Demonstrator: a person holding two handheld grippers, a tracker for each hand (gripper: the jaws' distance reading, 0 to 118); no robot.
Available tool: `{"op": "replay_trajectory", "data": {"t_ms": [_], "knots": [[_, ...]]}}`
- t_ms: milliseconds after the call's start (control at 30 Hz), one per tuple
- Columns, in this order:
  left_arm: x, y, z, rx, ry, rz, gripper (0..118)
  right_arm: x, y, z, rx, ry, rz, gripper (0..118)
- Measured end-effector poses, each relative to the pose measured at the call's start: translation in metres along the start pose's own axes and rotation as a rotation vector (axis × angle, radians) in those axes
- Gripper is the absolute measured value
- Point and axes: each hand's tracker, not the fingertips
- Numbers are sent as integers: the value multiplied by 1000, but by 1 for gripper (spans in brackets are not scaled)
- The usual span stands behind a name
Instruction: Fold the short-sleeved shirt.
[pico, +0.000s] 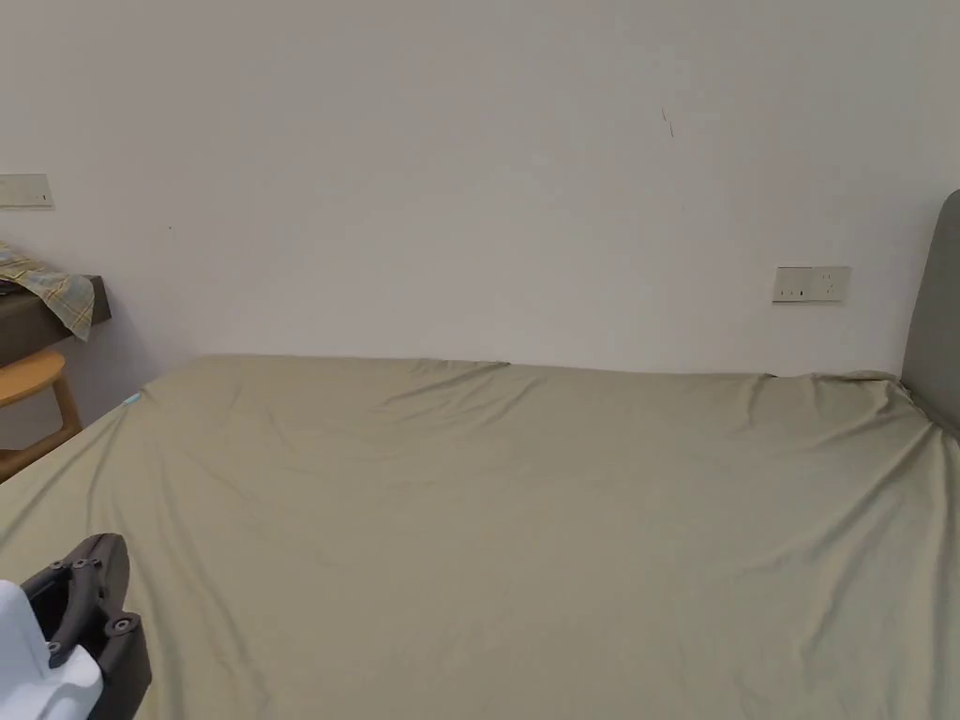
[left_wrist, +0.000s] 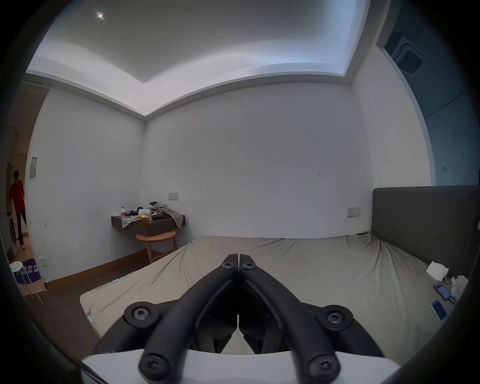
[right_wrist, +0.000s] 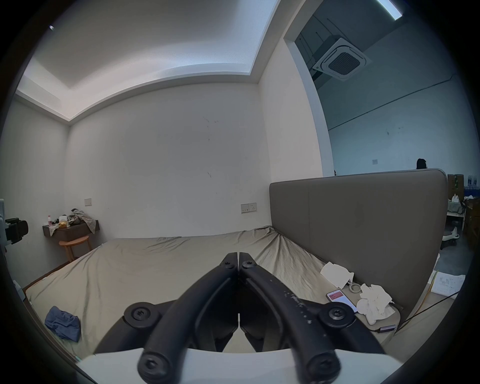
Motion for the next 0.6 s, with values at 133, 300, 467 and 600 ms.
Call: {"op": "replay_trajectory", "data": {"t_ms": [133, 300, 467, 600], "knots": [[1, -1, 1, -2, -9, -3, 0, 2, 0, 0, -2, 0, 1, 0], [2, 0, 0, -17, -31, 8, 0, -1, 1, -2, 3, 0, 2, 0], [2, 0, -1, -21, -36, 8, 0, -2, 1, -4, 5, -3, 12, 0], [0, 1, -2, -34, -36, 6, 0, -3, 1, -5, 4, -3, 15, 0]]}}
